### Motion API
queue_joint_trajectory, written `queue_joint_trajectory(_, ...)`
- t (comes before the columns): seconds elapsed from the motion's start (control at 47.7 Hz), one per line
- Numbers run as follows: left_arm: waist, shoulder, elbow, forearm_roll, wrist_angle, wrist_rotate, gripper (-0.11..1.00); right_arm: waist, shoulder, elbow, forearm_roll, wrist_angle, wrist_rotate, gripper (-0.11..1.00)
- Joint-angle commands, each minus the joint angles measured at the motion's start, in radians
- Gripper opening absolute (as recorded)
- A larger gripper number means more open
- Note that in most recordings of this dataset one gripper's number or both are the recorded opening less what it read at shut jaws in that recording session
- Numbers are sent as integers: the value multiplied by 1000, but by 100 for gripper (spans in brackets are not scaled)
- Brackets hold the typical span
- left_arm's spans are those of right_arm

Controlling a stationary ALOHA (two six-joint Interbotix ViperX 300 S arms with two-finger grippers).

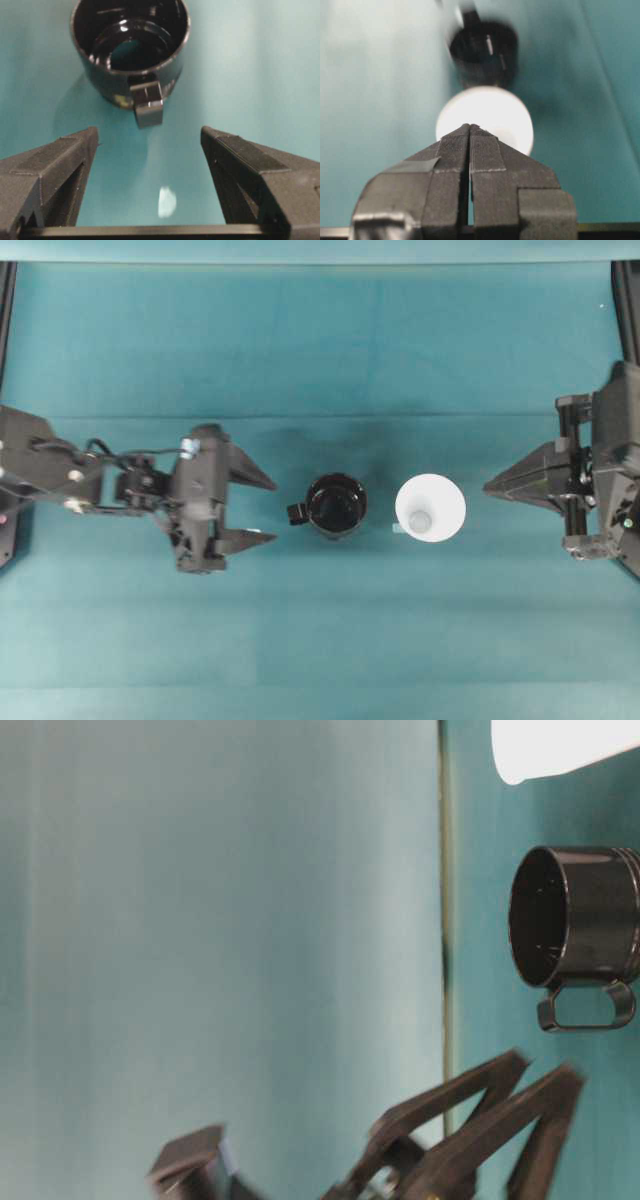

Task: Put the paper cup into the moved cup holder.
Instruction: 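Move the right gripper open over the white paper cup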

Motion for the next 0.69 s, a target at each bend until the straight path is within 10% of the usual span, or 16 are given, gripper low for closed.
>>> queue_joint_trajectory(0.0, -2, -38, 5, 2, 14, -2, 85, -11, 6, -37, 2, 25, 20, 1)
queue_joint_trajectory(0.671, -2, -66, 31, 2, 18, -17, 85, -17, 11, -40, 3, 21, 29, 1)
